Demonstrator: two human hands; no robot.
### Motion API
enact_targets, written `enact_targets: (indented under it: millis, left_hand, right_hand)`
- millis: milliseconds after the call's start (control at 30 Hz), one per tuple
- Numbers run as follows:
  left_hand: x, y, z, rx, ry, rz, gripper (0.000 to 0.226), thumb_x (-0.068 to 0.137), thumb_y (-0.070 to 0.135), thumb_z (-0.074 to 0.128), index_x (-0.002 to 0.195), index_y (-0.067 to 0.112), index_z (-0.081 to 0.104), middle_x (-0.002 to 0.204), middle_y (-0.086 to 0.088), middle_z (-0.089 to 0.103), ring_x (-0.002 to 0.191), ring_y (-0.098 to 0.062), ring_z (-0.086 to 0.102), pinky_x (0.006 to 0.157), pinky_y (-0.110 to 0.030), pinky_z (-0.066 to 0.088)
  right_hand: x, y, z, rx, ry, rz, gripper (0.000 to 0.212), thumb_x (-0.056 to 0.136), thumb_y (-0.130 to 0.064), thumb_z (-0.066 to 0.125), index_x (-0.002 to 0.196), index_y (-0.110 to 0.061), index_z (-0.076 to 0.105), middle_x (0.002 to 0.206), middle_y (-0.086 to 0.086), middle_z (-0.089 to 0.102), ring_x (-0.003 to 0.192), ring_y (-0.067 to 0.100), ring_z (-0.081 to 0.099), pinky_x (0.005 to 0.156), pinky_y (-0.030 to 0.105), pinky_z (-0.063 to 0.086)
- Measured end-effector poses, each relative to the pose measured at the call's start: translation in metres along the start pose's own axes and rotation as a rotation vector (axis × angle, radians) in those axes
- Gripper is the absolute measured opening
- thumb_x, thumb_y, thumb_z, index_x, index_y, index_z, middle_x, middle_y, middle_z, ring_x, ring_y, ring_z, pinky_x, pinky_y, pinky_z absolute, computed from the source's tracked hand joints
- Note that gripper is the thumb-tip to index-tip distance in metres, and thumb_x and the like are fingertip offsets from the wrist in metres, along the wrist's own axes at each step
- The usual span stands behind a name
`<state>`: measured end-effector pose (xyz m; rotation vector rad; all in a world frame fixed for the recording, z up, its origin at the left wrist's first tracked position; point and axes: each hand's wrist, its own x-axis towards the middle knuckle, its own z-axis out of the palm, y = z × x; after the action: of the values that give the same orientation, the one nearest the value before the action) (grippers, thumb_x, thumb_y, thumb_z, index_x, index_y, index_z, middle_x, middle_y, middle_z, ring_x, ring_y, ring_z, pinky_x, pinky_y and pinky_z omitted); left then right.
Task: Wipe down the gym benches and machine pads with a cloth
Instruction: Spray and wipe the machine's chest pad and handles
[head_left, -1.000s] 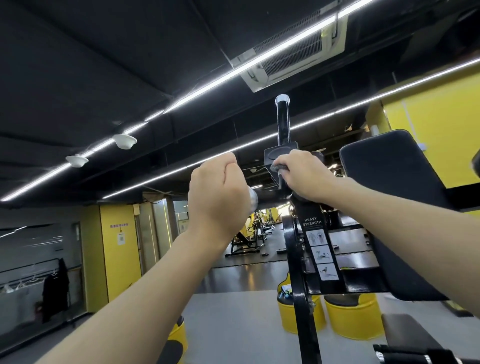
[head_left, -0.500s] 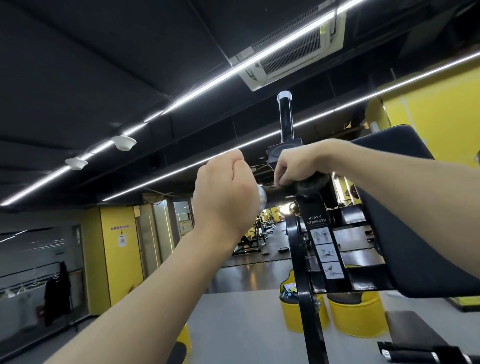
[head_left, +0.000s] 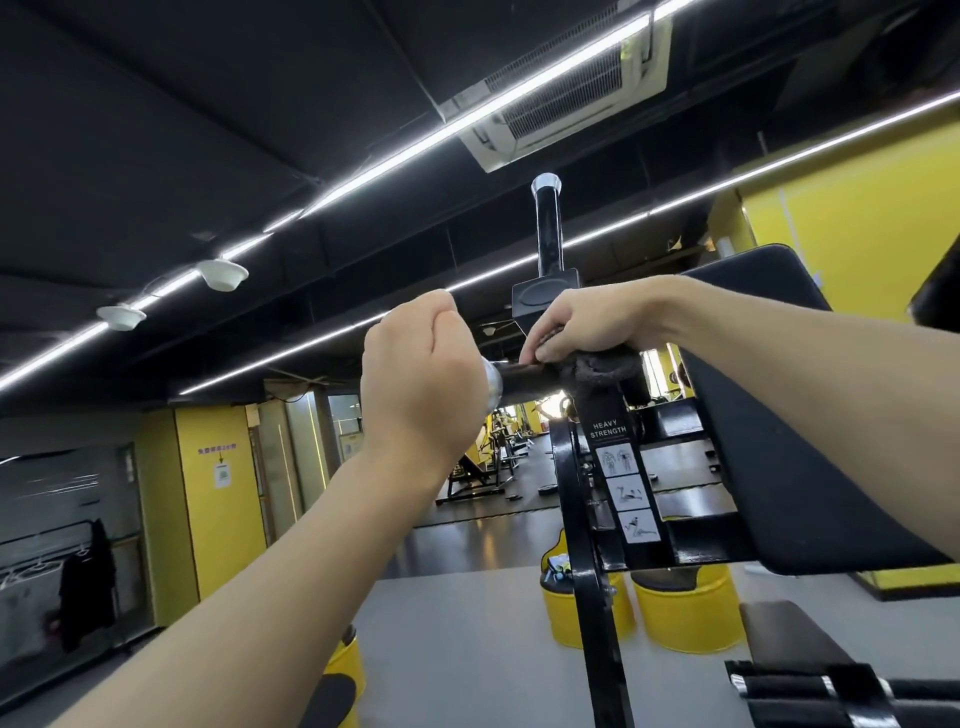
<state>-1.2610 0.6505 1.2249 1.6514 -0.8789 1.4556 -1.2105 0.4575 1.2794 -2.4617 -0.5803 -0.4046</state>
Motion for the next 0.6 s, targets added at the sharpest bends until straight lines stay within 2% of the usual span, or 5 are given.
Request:
enact_targets:
  millis: [100, 167, 367, 433, 600]
  left_hand:
    - [0.000, 0.001, -0.001, 0.006, -0.004, -0.006, 0.023, 0.076, 0.013, 0.032, 0.053, 0.012, 0.030, 0.049, 0.001, 0.029, 0.053, -0.017, 0.031, 0.053, -0.051, 0.031]
    - [0.000, 0.002, -0.002, 0.013, -0.009, -0.011, 0.022, 0.076, 0.014, 0.032, 0.054, 0.008, 0.032, 0.050, -0.001, 0.030, 0.054, -0.018, 0.032, 0.054, -0.052, 0.034]
    - [-0.001, 0.003, -0.002, 0.005, -0.011, -0.028, 0.022, 0.076, 0.015, 0.031, 0.055, 0.009, 0.031, 0.051, -0.001, 0.030, 0.055, -0.020, 0.032, 0.053, -0.052, 0.033]
    - [-0.001, 0.003, -0.001, 0.004, -0.006, -0.032, 0.022, 0.076, 0.015, 0.031, 0.055, 0.008, 0.031, 0.051, -0.003, 0.030, 0.055, -0.021, 0.032, 0.053, -0.052, 0.033]
    - [-0.001, 0.001, 0.000, 0.012, 0.014, -0.035, 0.024, 0.078, 0.015, 0.031, 0.056, 0.006, 0.032, 0.052, -0.005, 0.033, 0.057, -0.025, 0.035, 0.053, -0.055, 0.035]
  right_hand:
    - [0.009, 0.010, 0.004, -0.282, 0.140, -0.025, 0.033, 0.100, -0.011, 0.048, 0.129, -0.018, 0.062, 0.122, -0.001, 0.059, 0.108, 0.018, 0.057, 0.090, 0.032, 0.048]
    - [0.020, 0.014, 0.011, -0.473, 0.192, -0.026, 0.032, 0.100, -0.012, 0.047, 0.127, -0.013, 0.062, 0.128, 0.004, 0.061, 0.111, 0.021, 0.055, 0.091, 0.029, 0.042]
    - [0.013, -0.006, 0.015, -0.484, 0.127, -0.015, 0.022, 0.100, -0.018, 0.050, 0.105, -0.014, 0.071, 0.089, -0.006, 0.064, 0.080, 0.009, 0.057, 0.071, 0.024, 0.043]
    - [0.003, -0.014, 0.014, -0.425, 0.115, -0.037, 0.022, 0.100, -0.020, 0.050, 0.103, -0.016, 0.071, 0.090, -0.005, 0.065, 0.081, 0.009, 0.059, 0.064, 0.022, 0.043]
    - [-0.030, -0.044, 0.015, -0.357, 0.086, -0.188, 0.023, 0.100, -0.024, 0.051, 0.100, -0.024, 0.073, 0.097, -0.005, 0.070, 0.088, 0.012, 0.066, 0.078, 0.027, 0.054]
